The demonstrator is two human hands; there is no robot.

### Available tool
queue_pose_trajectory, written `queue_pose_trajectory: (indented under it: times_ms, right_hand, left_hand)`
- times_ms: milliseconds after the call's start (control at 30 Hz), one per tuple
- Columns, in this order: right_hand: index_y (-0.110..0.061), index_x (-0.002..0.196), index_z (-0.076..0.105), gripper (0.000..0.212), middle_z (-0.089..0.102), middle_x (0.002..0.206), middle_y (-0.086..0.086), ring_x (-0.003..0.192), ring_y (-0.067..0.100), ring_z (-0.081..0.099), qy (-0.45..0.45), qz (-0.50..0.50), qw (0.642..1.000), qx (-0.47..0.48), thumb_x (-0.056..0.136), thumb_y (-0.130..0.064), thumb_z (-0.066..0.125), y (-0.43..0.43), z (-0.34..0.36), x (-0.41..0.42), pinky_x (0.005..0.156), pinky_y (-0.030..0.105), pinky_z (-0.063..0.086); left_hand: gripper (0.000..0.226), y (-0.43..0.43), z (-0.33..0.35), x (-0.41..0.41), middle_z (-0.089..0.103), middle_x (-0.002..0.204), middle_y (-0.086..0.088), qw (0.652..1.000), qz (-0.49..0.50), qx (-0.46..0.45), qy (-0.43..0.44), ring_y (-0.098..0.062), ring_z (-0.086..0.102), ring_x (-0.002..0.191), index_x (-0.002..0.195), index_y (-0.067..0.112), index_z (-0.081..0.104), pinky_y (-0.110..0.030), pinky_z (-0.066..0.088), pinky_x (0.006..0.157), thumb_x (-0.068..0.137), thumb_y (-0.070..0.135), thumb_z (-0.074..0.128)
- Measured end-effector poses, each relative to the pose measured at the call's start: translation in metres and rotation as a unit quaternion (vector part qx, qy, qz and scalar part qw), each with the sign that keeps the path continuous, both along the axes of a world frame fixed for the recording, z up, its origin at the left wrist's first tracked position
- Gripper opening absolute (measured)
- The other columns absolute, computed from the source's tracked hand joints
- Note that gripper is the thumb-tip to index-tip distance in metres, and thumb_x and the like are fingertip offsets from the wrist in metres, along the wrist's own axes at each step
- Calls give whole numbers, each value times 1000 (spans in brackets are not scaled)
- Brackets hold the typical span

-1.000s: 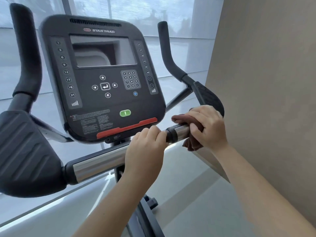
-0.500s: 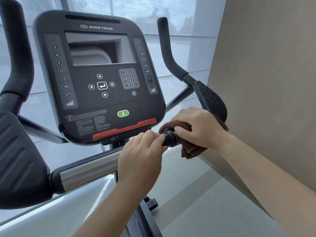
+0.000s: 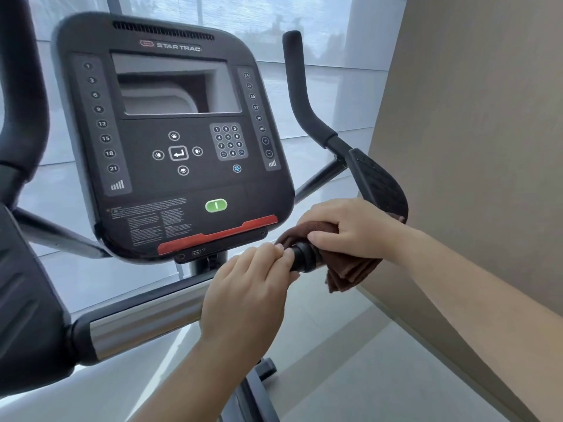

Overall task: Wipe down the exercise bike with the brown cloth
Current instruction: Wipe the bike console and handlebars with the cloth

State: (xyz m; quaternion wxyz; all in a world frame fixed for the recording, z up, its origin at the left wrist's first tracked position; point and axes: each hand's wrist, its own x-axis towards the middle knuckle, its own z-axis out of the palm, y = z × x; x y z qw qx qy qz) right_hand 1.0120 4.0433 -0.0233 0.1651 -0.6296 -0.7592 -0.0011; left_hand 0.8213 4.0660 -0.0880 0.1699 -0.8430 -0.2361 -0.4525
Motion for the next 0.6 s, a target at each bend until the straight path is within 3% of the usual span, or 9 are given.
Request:
queue_pose_trajectory:
  times_ms: [133, 200, 300, 433, 600]
  right_hand:
    - [-23, 95, 69, 34, 67, 84, -4, 82, 16, 56, -13, -56, 986, 157, 80, -38, 43, -16, -16, 21, 76, 41, 46]
    - [-17, 91, 70, 36, 68, 81, -1, 78, 20, 57, -33, -79, 959, 269, 81, -39, 43, -16, -34, 7, 71, 41, 47]
    - [-14, 93, 70, 36, 69, 87, 2, 88, 23, 61, -29, -87, 908, 409, 83, -36, 44, -6, -61, -23, 75, 36, 45]
    - [-9, 92, 72, 47, 71, 92, 10, 94, 30, 64, -57, -84, 855, 508, 87, -41, 37, -2, -79, -7, 79, 40, 47]
    - [-10, 90, 70, 52, 72, 90, 12, 97, 32, 62, 9, -179, 792, 584, 90, -41, 29, 12, -91, -11, 84, 43, 48]
  left_hand:
    - [25, -1, 1, -1, 64, 76, -6, 1000, 2, -19, 9, -24, 58, 61, 87, 5, 68, -32, 34, 63, 85, 22, 50]
    - [23, -1, 1, -1, 64, 75, -6, 1000, 2, -21, 10, -24, 58, 62, 87, 6, 68, -31, 34, 63, 84, 21, 52]
    - [14, -1, 2, -1, 63, 72, -5, 1000, -7, -25, -1, -24, 58, 61, 85, 6, 69, -31, 35, 62, 82, 17, 62]
    - [13, -4, 5, 0, 63, 70, -5, 998, 0, -57, 6, -25, 57, 58, 84, 7, 69, -29, 39, 56, 78, 17, 64]
    - [11, -7, 9, 1, 66, 73, -6, 997, 3, -79, 10, -27, 59, 59, 86, 6, 71, -33, 44, 49, 76, 11, 71]
